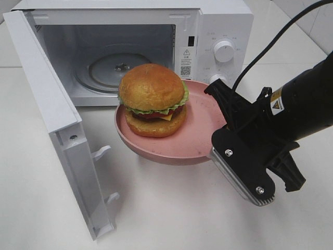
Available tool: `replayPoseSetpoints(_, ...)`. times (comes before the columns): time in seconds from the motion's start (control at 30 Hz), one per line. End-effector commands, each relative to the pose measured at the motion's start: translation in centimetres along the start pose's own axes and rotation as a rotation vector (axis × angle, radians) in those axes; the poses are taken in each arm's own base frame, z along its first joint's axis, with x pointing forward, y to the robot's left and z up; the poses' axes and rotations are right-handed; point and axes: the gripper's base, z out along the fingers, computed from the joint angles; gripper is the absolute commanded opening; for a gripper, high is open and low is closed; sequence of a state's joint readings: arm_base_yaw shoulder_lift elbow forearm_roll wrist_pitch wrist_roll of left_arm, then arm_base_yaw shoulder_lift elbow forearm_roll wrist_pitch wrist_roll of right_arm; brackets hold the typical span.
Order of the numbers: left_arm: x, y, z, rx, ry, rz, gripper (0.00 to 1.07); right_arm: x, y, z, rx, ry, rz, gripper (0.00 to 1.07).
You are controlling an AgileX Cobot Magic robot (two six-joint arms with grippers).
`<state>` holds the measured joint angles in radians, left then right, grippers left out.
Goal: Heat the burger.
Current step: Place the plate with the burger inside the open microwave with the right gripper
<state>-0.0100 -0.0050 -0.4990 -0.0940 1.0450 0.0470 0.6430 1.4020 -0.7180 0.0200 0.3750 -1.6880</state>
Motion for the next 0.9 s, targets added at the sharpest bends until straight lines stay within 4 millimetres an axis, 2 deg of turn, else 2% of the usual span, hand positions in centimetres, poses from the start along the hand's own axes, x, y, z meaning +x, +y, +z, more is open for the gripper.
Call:
replayPoseSetpoints(0.03,0.1,0.0,-0.3,0.005,-0.028,-0.001,1.01,0.2,-1.4,-0.7,0.116,0.011,0.004,0.0)
replayPoseSetpoints(0.47,0.1,0.0,-0.3,0.005,-0.028,-0.001,1.01,0.2,-1.7,-0.5,0.133,0.014,0.004,0.0)
replayPoseSetpoints(0.9,0.1,0.0,-0.3,0.004,-0.028,0.0,1.01,0.6,-5.0,2.0,0.13,0.011,0.047,0.01)
